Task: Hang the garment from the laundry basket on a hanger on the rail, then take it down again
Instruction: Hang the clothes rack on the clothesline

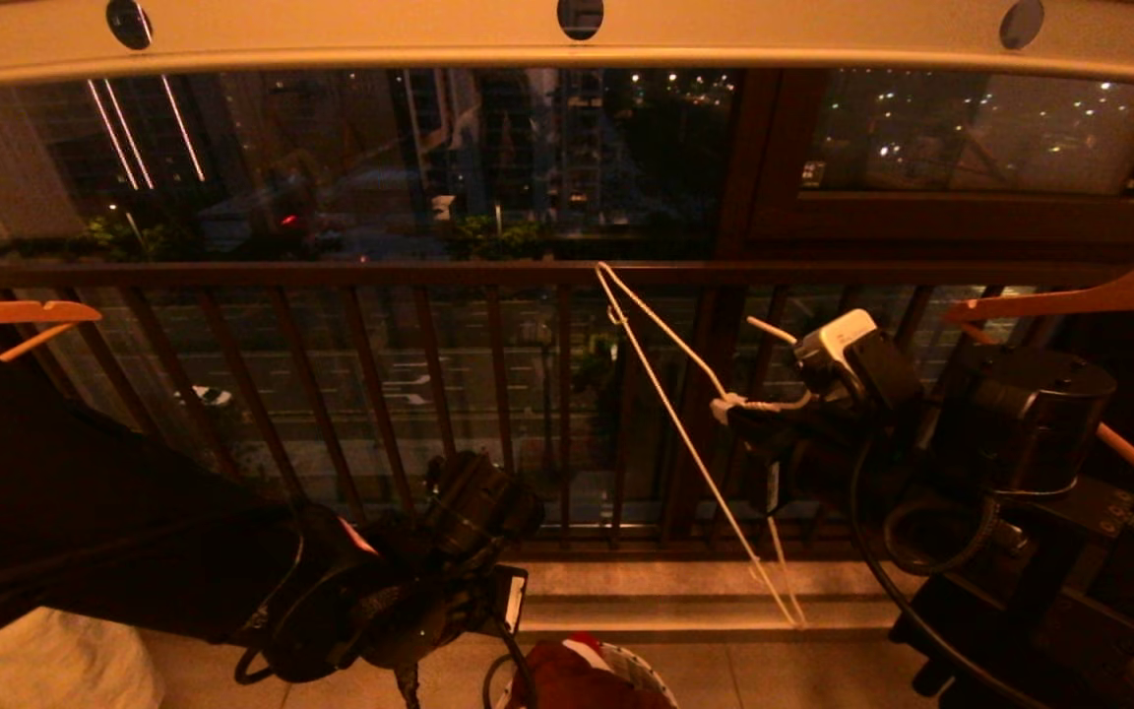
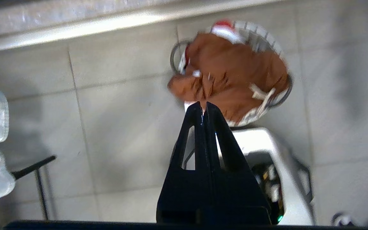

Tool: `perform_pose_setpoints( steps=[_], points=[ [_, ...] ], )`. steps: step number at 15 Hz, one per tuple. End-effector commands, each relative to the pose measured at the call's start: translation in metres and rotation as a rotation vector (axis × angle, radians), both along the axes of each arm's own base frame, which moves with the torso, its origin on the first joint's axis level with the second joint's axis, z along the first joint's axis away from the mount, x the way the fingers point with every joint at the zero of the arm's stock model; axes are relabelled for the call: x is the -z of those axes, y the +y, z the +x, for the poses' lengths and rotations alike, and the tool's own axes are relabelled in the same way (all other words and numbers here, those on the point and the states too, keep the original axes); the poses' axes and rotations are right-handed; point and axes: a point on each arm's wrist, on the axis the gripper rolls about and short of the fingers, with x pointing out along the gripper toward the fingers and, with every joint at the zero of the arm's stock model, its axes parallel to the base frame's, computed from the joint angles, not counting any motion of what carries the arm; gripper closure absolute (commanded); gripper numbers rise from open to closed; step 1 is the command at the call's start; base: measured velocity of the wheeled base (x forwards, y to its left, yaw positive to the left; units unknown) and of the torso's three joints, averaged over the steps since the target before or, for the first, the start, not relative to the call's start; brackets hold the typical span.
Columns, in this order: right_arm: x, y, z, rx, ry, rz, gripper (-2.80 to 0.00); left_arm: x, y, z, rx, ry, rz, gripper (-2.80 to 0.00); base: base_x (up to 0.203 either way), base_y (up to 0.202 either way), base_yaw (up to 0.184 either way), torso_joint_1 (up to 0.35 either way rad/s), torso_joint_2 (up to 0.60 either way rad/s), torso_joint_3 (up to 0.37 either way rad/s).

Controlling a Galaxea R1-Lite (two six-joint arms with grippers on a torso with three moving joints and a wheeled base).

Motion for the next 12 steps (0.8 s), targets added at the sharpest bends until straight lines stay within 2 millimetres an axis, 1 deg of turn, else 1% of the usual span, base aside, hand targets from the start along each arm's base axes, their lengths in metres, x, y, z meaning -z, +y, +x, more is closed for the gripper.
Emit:
perform_pose_setpoints(
  steps=[1,6,10,12],
  points=[
    [-0.003,-0.001,-0.002,-0.001,0.004,-0.004,0.0,-0.022,0.009,-0.005,-0.013,-0.054,-0.046,0.0,0.0,0.0,0.0,0.0,0.0,0.0],
    [-0.021,-0.014,-0.028,-0.007,0.048,-0.028,0.0,-0.049,0.02,-0.016,0.035,-0.124,-0.06,0.0,0.0,0.0,0.0,0.0,0.0,0.0],
    [-0.022,-0.025,-0.048,-0.01,0.082,-0.039,0.0,-0.061,0.023,-0.024,0.072,-0.139,-0.097,0.0,0.0,0.0,0.0,0.0,0.0,0.0],
    [-0.023,-0.032,-0.06,-0.014,0.097,-0.048,0.0,-0.062,0.02,-0.034,0.102,-0.14,-0.103,0.0,0.0,0.0,0.0,0.0,0.0,0.0]
  ],
)
